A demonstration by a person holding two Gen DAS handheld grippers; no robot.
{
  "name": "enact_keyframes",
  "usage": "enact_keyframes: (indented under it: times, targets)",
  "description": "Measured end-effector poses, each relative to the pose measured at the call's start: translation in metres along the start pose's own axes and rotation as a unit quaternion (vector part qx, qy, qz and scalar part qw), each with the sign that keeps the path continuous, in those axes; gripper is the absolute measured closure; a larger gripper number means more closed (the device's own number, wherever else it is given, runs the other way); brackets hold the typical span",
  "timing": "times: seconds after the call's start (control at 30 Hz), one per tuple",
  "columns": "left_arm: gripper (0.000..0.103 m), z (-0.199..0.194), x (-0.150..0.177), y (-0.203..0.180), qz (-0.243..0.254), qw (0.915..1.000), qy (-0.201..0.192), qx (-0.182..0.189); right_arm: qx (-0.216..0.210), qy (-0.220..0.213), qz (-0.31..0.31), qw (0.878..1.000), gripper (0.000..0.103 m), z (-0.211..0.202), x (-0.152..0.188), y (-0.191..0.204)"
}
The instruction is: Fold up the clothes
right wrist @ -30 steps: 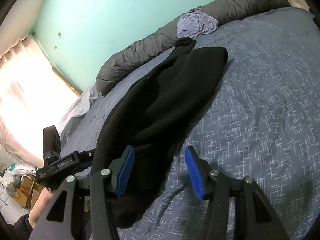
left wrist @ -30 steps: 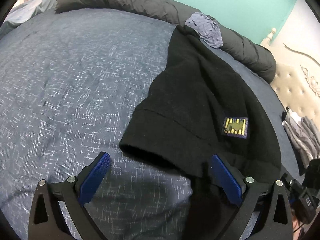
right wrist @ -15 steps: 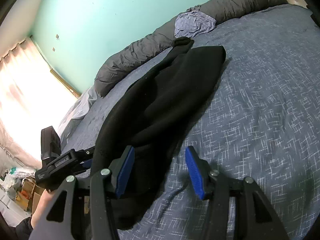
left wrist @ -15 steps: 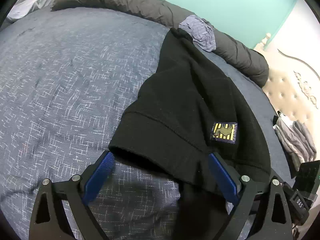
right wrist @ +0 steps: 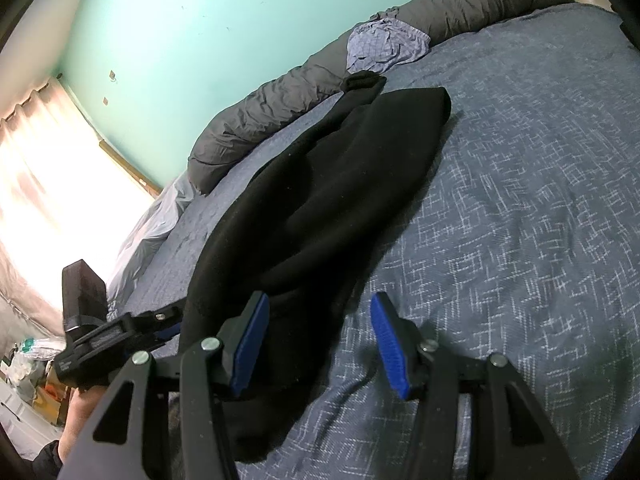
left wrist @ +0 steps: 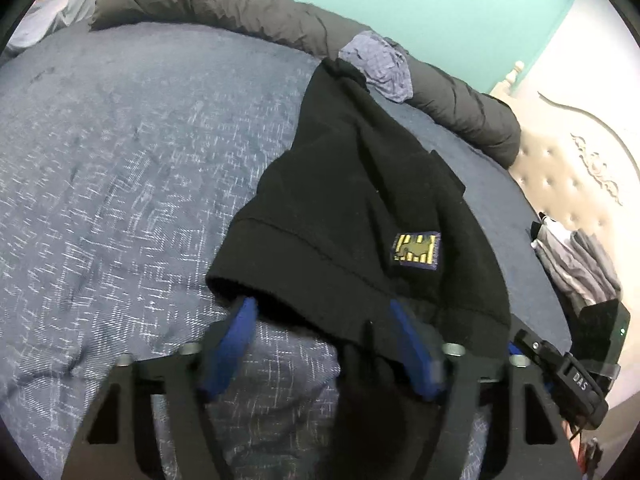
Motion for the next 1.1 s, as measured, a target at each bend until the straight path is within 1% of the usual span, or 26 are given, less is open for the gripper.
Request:
enact_keyframes:
  times: [0.07, 0.13, 0.17, 0.23, 0.27, 0.3, 0.43, 0.53, 0.57, 0.67, 0.8, 0.97, 1.03, 1.1]
  targets:
    - [0.049, 0.007, 0.000, 0.002, -0.006, 1.0000, 0.005, 0.005, 0.000, 0.000, -0.001, 1.000, 0.049, 0.000, 0.000, 0.001]
    - [0.057, 0.014, 0.001, 0.004, -0.013, 0.9998, 0.010, 0.010, 0.000, 0.001, 0.000, 1.000, 0.049, 0.000, 0.001, 0.000]
    - [0.063, 0.018, 0.002, 0.005, -0.019, 0.9996, 0.014, 0.015, 0.000, 0.001, 0.001, 1.000, 0.049, 0.000, 0.001, 0.000]
    - [0.066, 0.023, 0.006, 0.006, -0.028, 0.9991, 0.020, 0.024, 0.000, 0.001, 0.002, 1.000, 0.049, 0.001, 0.001, 0.000]
    - [0.071, 0.024, 0.006, 0.007, -0.030, 0.9990, 0.020, 0.027, 0.000, 0.001, 0.002, 1.000, 0.049, 0.001, 0.001, 0.001]
    - [0.073, 0.024, 0.006, 0.006, -0.030, 0.9989, 0.020, 0.031, 0.000, 0.001, 0.002, 1.000, 0.049, 0.001, 0.001, 0.001]
    - [0.075, 0.025, 0.006, 0.006, -0.033, 0.9985, 0.018, 0.039, 0.000, 0.000, 0.004, 1.000, 0.049, 0.001, 0.001, 0.001]
    - [0.086, 0.025, 0.007, 0.008, -0.041, 0.9979, 0.018, 0.047, 0.000, 0.001, 0.005, 1.000, 0.049, 0.001, 0.001, 0.001]
    - [0.091, 0.024, 0.007, 0.007, -0.040, 0.9979, 0.017, 0.047, -0.001, 0.001, 0.005, 1.000, 0.049, 0.001, 0.002, 0.001]
    - [0.096, 0.019, 0.004, 0.004, -0.029, 0.9983, 0.012, 0.049, -0.001, 0.001, 0.006, 1.000, 0.049, 0.002, 0.001, 0.001]
    - [0.097, 0.004, -0.004, 0.005, -0.012, 0.9992, 0.000, 0.038, -0.003, 0.000, 0.007, 1.000, 0.049, 0.003, -0.001, 0.001]
    - [0.099, -0.025, -0.016, 0.018, 0.010, 0.9996, -0.025, -0.001, 0.000, -0.011, 0.000, 1.000, 0.049, 0.000, -0.008, 0.001]
    - [0.099, -0.036, -0.018, 0.026, 0.011, 0.9994, -0.030, -0.016, 0.003, -0.016, 0.002, 1.000, 0.049, -0.001, -0.010, 0.000]
    - [0.102, -0.047, -0.022, 0.031, 0.020, 0.9988, -0.032, -0.033, 0.001, -0.020, 0.006, 1.000, 0.049, -0.003, -0.013, -0.001]
Point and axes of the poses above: each gripper's, at about its wrist camera, not at the fingertips, and z roughly the way its jaws point, y to its left, x to its underside, the point moved 10 cm from there along z, roughly the way its jaws point, and after that the axes turned 3 degrees about x, right-handed, at the moved point
